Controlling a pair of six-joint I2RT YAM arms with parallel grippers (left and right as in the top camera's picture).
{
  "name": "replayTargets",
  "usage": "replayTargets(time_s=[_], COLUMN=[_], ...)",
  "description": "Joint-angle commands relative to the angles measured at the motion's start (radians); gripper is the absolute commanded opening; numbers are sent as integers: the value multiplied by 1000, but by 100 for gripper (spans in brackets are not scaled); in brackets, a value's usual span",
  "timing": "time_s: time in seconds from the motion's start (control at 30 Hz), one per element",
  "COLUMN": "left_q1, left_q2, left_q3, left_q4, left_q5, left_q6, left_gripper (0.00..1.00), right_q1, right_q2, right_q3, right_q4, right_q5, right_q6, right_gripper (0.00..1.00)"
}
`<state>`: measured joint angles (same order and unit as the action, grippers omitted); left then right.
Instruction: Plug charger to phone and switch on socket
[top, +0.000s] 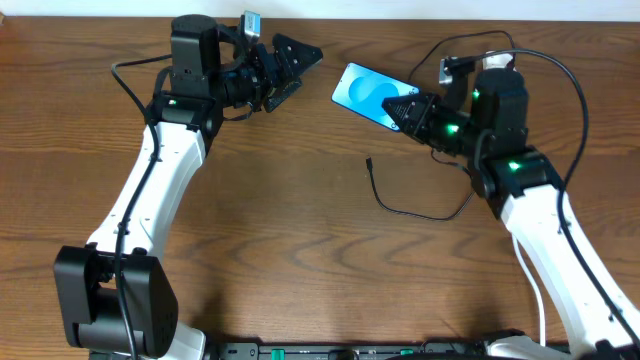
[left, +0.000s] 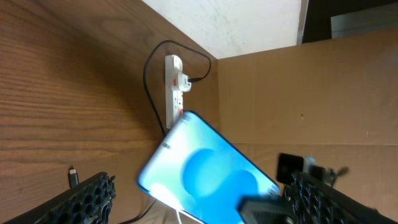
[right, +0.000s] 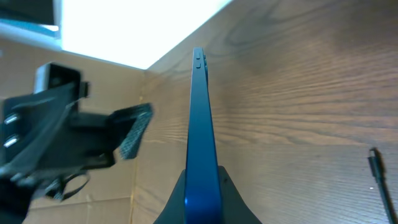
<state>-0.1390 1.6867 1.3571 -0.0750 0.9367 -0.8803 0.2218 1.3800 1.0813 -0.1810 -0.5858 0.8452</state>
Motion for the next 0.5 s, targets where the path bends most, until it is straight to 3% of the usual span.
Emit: replayTargets(time_s=[0.0,0.47], left_q1=[5,5], left_q2=[-5,6], left_q3=[-9,-10], left_q4=[2,13], left_q5=[-3,-3], left_q6=[-1,-45], left_gripper=[92,92], right_q1=[0,8], right_q2=[-60,-55], right_q3=[-5,-24], right_q4=[37,218], right_q5=[-35,-61], right_q6=[-16,79], right_gripper=[1,1])
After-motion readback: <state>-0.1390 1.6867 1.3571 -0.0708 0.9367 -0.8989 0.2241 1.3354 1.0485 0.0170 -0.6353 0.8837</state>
